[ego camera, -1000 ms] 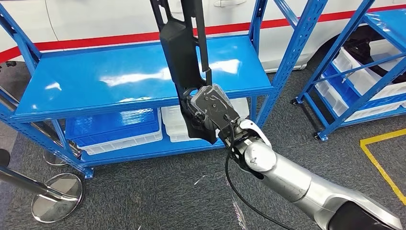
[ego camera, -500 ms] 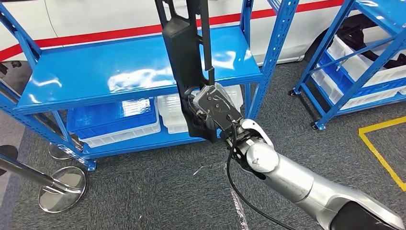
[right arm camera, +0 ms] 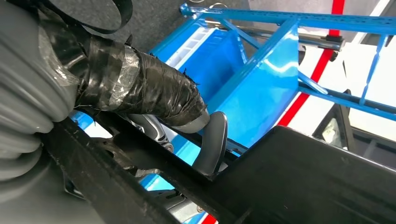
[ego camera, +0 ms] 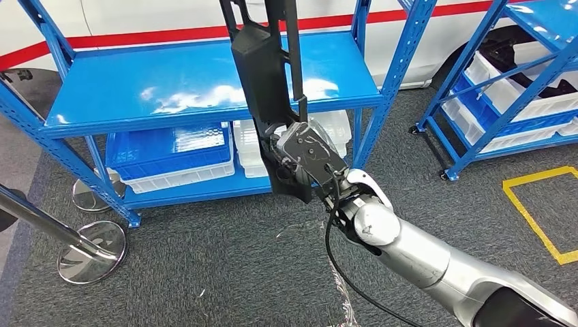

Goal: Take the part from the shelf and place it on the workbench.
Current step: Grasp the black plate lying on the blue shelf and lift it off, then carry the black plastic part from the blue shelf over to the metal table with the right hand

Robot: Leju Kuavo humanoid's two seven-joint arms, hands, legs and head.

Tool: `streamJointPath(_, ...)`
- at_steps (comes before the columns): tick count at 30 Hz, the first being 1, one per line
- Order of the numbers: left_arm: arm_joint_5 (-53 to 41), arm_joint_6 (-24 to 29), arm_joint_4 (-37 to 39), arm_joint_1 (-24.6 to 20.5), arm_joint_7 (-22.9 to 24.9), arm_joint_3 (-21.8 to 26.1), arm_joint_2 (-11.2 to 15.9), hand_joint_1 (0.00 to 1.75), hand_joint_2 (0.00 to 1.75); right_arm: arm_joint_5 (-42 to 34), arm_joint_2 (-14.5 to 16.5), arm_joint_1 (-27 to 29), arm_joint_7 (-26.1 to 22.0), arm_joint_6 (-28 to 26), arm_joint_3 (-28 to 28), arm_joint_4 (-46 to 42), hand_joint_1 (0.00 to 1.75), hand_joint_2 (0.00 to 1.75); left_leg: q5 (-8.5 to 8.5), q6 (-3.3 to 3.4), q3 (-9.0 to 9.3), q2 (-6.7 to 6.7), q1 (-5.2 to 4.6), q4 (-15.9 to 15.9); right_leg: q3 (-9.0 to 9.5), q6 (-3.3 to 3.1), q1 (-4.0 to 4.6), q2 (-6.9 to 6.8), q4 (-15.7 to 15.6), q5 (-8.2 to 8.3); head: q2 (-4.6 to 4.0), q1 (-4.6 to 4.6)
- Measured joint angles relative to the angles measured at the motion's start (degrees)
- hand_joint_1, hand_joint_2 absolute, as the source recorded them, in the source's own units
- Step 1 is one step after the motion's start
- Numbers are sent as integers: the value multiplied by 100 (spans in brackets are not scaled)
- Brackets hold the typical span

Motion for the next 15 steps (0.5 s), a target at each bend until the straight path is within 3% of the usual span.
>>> streamJointPath(1, -17, -2, 0, 0, 3, 0, -3, 0, 175, 0, -6, -1, 1, 0, -4, -7, 175, 175, 17, -9, -68, -3, 0, 48, 242, -21, 2, 2, -332, 137, 0, -1)
streamJointPath(3, -37, -4, 0, -3, 3, 0, -12, 0, 175, -12, -12, -4, 2, 0, -20, -35, 175, 175, 61, -51, -179, -8, -14, 125, 688, -70, 29, 9, -1029, 200, 0, -4)
streamJointPath(5, -42, -4, 0, -2, 1, 0, -18, 0, 175, -59, -15, -10, 2, 1, -41, -65, 175, 175, 141, -115, -235, -8, -20, 127, 826, -106, 65, 14, -1330, 151, 0, -6)
streamJointPath(7, -42, -8, 1, 13, -3, 0, -20, 0, 175, -129, -16, -9, 3, 8, -52, -76, 175, 175, 181, -182, -274, -16, -20, 106, 782, -165, 43, 2, -1409, 234, 0, -3)
streamJointPath(8, -42, -9, 2, 19, -5, 0, -23, 0, 175, -161, -16, -9, 3, 18, -54, -78, 175, 175, 89, -216, -317, -21, -19, 155, 747, -208, 25, -9, -1440, 288, 0, -8)
streamJointPath(10, -42, -11, 2, 20, -19, 0, -28, 0, 175, -211, -16, -10, 8, 65, -55, -84, 175, 175, -372, -274, -458, -28, 2, 570, 641, -289, 0, -31, -1477, 413, 0, -19)
streamJointPath(12, -43, -11, 2, 18, -45, 0, -30, 0, 175, -200, -17, -25, 53, 142, -55, -89, 175, 175, -820, -325, -612, -28, 24, 1265, 507, -321, 1, -37, -1471, 522, 0, -28)
streamJointPath(13, -43, -11, 2, 18, -57, 0, -30, 0, 175, -174, -19, -40, 91, 182, -55, -89, 175, 175, -869, -348, -631, -28, 36, 1518, 431, -317, 0, -37, -1463, 578, 0, -29)
streamJointPath(14, -45, -11, 2, 18, -66, 0, -30, 0, 175, -139, -21, -59, 131, 216, -55, -88, 175, 175, -793, -368, -580, -28, 48, 1617, 350, -306, -4, -36, -1453, 633, 0, -31)
streamJointPath(15, -50, -11, 2, 17, -71, 0, -30, 0, 175, -106, -25, -80, 162, 241, -55, -88, 175, 175, -626, -383, -437, -27, 63, 1519, 268, -289, -12, -35, -1437, 688, 0, -34)
